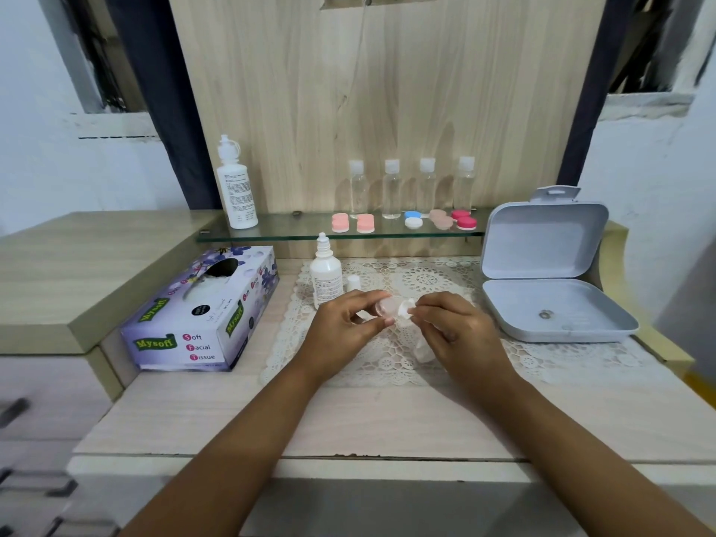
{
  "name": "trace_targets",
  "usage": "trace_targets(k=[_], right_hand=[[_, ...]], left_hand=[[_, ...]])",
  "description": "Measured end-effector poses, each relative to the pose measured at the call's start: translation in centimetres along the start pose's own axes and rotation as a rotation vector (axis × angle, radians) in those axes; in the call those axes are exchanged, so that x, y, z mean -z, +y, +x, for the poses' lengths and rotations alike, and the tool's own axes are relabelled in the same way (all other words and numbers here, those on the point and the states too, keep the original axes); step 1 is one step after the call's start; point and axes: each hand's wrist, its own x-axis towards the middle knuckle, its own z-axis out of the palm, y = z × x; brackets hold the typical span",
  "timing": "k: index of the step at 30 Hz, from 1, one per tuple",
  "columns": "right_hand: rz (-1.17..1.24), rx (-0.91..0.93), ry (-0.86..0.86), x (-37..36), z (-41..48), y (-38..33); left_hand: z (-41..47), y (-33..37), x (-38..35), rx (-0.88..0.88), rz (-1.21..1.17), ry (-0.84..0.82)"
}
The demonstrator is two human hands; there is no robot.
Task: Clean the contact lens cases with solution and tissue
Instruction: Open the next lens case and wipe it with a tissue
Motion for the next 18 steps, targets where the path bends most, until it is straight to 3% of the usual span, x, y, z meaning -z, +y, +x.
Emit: trace_targets(k=[5, 8, 12, 18], right_hand=[[-0.029, -0.132, 0.038, 0.3, 0.3, 0.3], [-0.019, -0.322, 0.040, 0.6, 0.7, -0.1], [0.273, -0.597, -0.058, 0.8, 0.8, -0.5], [0.365, -0.638, -0.180, 0.8, 1.0, -1.1]], left_hand=[[0.0, 0.0, 0.0, 0.019, 0.002, 0.001], [0.0, 0.1, 0.1, 0.019, -0.007, 0.001], [-0.1, 0.3, -0.1, -0.009, -0.021, -0.017], [-0.2, -0.1, -0.2, 0.050, -0.069, -0.085]])
